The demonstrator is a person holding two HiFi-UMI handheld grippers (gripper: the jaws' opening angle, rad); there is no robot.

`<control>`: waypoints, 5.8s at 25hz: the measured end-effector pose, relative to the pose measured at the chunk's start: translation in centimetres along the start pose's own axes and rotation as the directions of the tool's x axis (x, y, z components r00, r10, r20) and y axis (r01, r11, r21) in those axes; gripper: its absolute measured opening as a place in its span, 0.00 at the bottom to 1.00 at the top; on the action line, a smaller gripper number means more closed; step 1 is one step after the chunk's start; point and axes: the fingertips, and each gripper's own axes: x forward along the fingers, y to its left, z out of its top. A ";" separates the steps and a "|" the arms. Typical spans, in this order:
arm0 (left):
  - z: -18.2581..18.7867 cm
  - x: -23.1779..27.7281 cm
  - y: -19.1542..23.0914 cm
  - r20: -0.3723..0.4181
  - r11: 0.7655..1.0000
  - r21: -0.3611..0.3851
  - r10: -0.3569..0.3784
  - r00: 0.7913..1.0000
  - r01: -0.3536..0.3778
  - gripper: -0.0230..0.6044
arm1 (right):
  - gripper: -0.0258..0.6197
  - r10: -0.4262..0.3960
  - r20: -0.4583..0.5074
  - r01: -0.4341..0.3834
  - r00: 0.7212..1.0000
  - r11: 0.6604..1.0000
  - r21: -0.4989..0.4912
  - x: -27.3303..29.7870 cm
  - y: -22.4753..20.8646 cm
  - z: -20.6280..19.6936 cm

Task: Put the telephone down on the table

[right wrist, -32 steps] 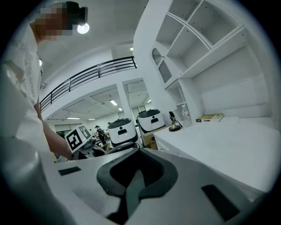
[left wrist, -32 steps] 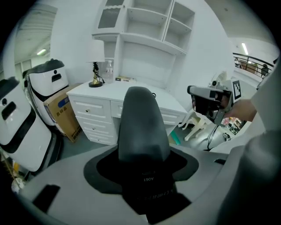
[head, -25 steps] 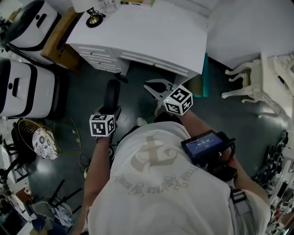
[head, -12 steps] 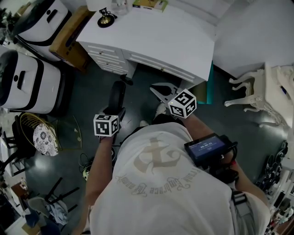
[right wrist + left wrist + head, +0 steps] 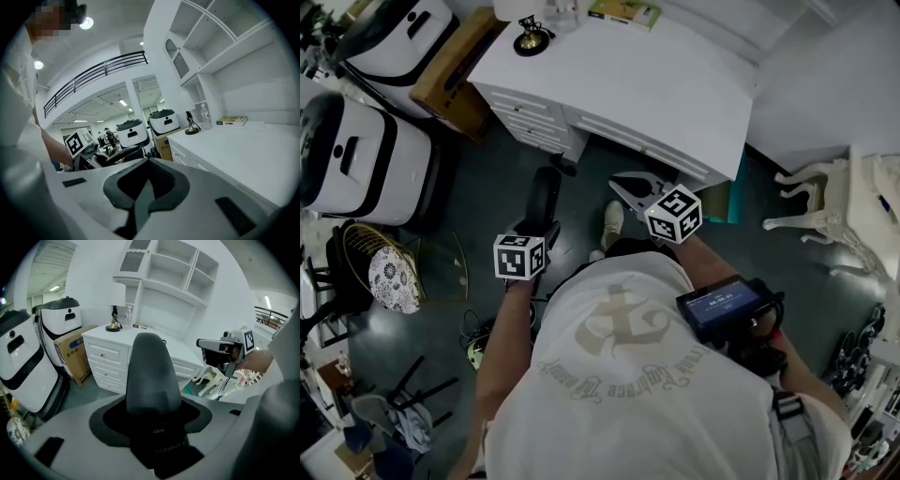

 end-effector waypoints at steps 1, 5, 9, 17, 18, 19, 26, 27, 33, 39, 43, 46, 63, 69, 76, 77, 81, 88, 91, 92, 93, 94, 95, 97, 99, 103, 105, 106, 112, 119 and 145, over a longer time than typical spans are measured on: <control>-0.1 -0.4 -0.1 0.004 1.000 -0.001 0.002 1.000 -0.002 0.48 | 0.06 0.004 0.001 -0.004 1.000 1.000 -0.004 -0.1 0.4 0.2; 0.5 0.0 0.6 0.012 1.000 -0.023 0.003 1.000 -0.002 0.48 | 0.06 0.012 0.000 -0.012 1.000 1.000 -0.013 0.7 -0.4 0.8; 1.8 0.8 1.0 0.013 1.000 -0.024 0.005 1.000 -0.004 0.48 | 0.06 0.013 0.002 -0.013 1.000 1.000 -0.017 1.2 -1.9 1.8; 5.1 2.2 1.0 0.030 1.000 -0.013 -0.007 1.000 0.007 0.48 | 0.06 0.011 -0.004 -0.011 1.000 1.000 -0.007 2.2 -4.3 2.5; 5.6 2.5 1.2 0.027 1.000 -0.014 -0.008 1.000 0.008 0.48 | 0.06 0.012 -0.007 -0.012 1.000 1.000 -0.002 2.5 -4.8 2.6; 6.1 2.9 1.4 0.022 1.000 -0.016 -0.009 1.000 0.009 0.48 | 0.06 0.013 -0.011 -0.013 1.000 1.000 0.004 2.9 -5.3 2.7; 8.0 4.5 2.0 -0.008 1.000 -0.012 -0.008 1.000 0.008 0.48 | 0.06 0.011 -0.012 -0.010 1.000 1.000 0.029 3.9 -8.0 3.4; 8.3 4.7 2.1 -0.011 1.000 -0.009 -0.008 1.000 0.008 0.48 | 0.06 0.010 -0.010 -0.010 1.000 0.999 0.032 3.9 -8.3 3.6; 11.2 6.4 2.0 -0.016 1.000 0.011 -0.008 1.000 0.008 0.48 | 0.06 0.012 -0.005 -0.012 1.000 0.999 0.044 4.5 -10.9 4.5; 13.8 8.0 1.8 -0.023 0.999 0.032 -0.013 1.000 0.014 0.48 | 0.06 -0.005 0.014 0.004 1.000 0.999 0.051 4.5 -13.8 5.8; 15.8 9.2 1.1 -0.028 0.999 0.051 -0.015 0.999 0.016 0.48 | 0.06 -0.018 0.027 0.016 0.999 0.998 0.059 3.9 -15.9 6.5; 17.2 10.1 0.7 -0.028 0.998 0.052 -0.021 0.999 0.022 0.48 | 0.06 -0.029 0.039 0.026 0.999 0.997 0.068 3.5 -17.4 6.9; 22.6 14.8 -0.8 -0.063 0.992 0.113 -0.050 0.997 0.057 0.48 | 0.06 -0.137 0.077 0.126 0.988 0.984 0.128 0.8 -24.4 7.5; 23.6 15.6 0.1 -0.064 0.989 0.127 -0.065 0.996 0.072 0.48 | 0.06 -0.186 0.057 0.176 0.981 0.974 0.143 0.3 -25.5 7.2; 25.0 17.4 -0.4 -0.087 0.984 0.148 -0.081 0.993 0.094 0.48 | 0.06 -0.233 0.046 0.223 0.971 0.960 0.168 -1.2 -27.3 7.1; 25.2 17.5 -0.4 -0.091 0.983 0.157 -0.083 0.992 0.097 0.48 | 0.06 -0.239 0.046 0.228 0.970 0.958 0.171 -1.2 -27.3 7.2; 25.8 18.3 -0.4 -0.107 0.977 0.180 -0.097 0.989 0.115 0.48 | 0.06 -0.265 0.046 0.253 0.963 0.950 0.185 -1.4 -27.6 7.2; 27.4 19.8 0.1 -0.144 0.957 0.243 -0.125 0.982 0.158 0.48 | 0.06 -0.316 0.041 0.300 0.948 0.929 0.218 -0.6 -28.7 7.2; 28.2 20.4 0.7 -0.158 0.949 0.265 -0.135 0.978 0.174 0.48 | 0.06 -0.336 0.043 0.319 0.941 0.921 0.225 0.0 -29.1 7.6; 28.4 20.6 0.9 -0.161 0.946 0.270 -0.138 0.977 0.179 0.48 | 0.06 -0.343 0.044 0.325 0.938 0.918 0.227 0.1 -29.2 7.7; 28.7 20.7 1.1 -0.165 0.943 0.277 -0.141 0.976 0.183 0.48 | 0.06 -0.350 0.045 0.331 0.936 0.915 0.230 0.3 -29.3 7.9; 28.9 20.9 1.3 -0.168 0.940 0.284 -0.143 0.975 0.187 0.48 | 0.06 -0.357 0.046 0.337 0.933 0.912 0.233 0.4 -29.5 7.9; 29.2 21.1 1.4 -0.172 0.937 0.294 -0.145 0.974 0.191 0.48 | 0.06 -0.364 0.047 0.344 0.930 0.909 0.235 0.4 -29.6 8.0; 29.7 21.7 1.4 -0.181 0.925 0.320 -0.151 0.972 0.203 0.48 | 0.06 -0.382 0.048 0.361 0.923 0.901 0.241 0.4 -29.9 8.2; 30.1 22.3 1.2 -0.191 0.910 0.352 -0.162 0.968 0.221 0.48 | 0.06 -0.404 0.050 0.380 0.913 0.891 0.249 0.2 -30.1 8.2; 30.7 23.6 0.1 -0.218 0.872 0.411 -0.189 0.957 0.266 0.48 | 0.06 -0.448 0.049 0.421 0.892 0.867 0.268 -0.7 -30.4 7.9; 31.0 24.5 -0.7 -0.237 0.852 0.433 -0.207 0.949 0.294 0.48 | 0.06 -0.474 0.047 0.444 0.879 0.851 0.280 -1.5 -30.7 7.6; 31.1 24.9 -1.2 -0.247 0.842 0.444 -0.215 0.945 0.307 0.48 | 0.06 -0.488 0.046 0.456 0.872 0.842 0.287 -1.9 -30.9 7.4; 31.6 27.2 -4.4 -0.299 0.776 0.506 -0.251 0.921 0.376 0.48 | 0.06 -0.565 0.037 0.525 0.824 0.787 0.325 -5.0 -31.3 6.4; 31.5 29.0 -7.4 -0.343 0.711 0.555 -0.279 0.897 0.433 0.48 | 0.06 -0.628 0.027 0.578 0.778 0.732 0.360 -7.9 -31.3 5.3; 27.1 33.7 -7.9 -0.477 0.589 0.652 -0.172 0.862 0.478 0.48 | 0.06 -0.725 -0.003 0.655 0.689 0.620 0.431 -11.5 -31.3 3.1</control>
